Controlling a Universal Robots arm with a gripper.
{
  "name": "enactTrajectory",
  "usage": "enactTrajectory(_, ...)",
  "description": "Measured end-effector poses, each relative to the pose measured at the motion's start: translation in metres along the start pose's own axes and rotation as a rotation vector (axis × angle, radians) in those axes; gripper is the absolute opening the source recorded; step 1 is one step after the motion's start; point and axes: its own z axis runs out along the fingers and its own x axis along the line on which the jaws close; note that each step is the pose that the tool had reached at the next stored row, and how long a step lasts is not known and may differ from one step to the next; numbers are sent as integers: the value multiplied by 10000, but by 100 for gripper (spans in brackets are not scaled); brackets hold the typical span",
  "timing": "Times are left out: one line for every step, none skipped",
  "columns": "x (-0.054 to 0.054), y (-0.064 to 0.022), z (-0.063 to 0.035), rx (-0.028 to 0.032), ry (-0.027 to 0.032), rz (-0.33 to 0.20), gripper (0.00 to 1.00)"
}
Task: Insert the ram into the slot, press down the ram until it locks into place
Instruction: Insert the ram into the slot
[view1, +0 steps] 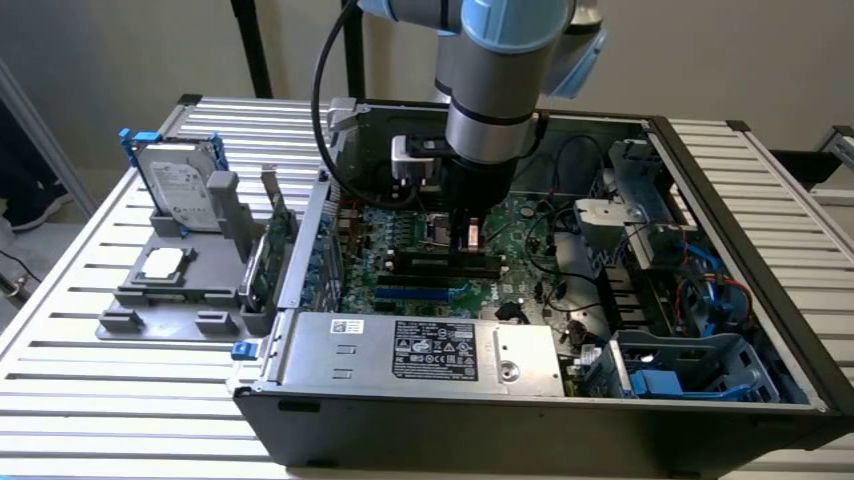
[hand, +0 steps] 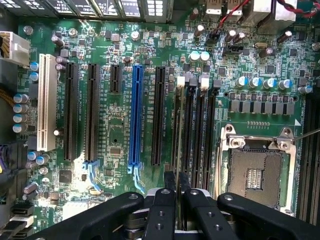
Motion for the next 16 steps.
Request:
enactTrajectory(0, 0, 4, 0, 2, 0, 14)
enactTrajectory(0, 0, 10, 0, 3, 0, 14)
enactTrajectory(0, -1, 16, -1, 3, 0, 14)
enactTrajectory(0, -1, 22, 0, 5, 1, 14)
enactTrajectory(0, -1, 29, 0, 7, 0, 14)
enactTrajectory(-1, -1, 36, -1, 8, 1, 14)
enactTrajectory(-1, -1, 40, -1, 11, 1, 14)
enactTrajectory(0, -1, 40, -2, 13, 1, 14)
enactTrajectory(0, -1, 40, -3, 13, 1, 14)
enactTrajectory(-1, -1, 40, -3, 11, 1, 14)
enactTrajectory(-1, -1, 37, -3, 8, 1, 14)
enactTrajectory(-2, -1, 29, -3, 4, 1, 14)
enactTrajectory(-2, -1, 12, -11, 4, 1, 14)
enactTrajectory(-1, 0, -16, -25, 7, 1, 14)
enactTrajectory(-1, 1, -42, -41, 9, 1, 14)
enactTrajectory(-1, 2, -56, -52, 8, 2, 14)
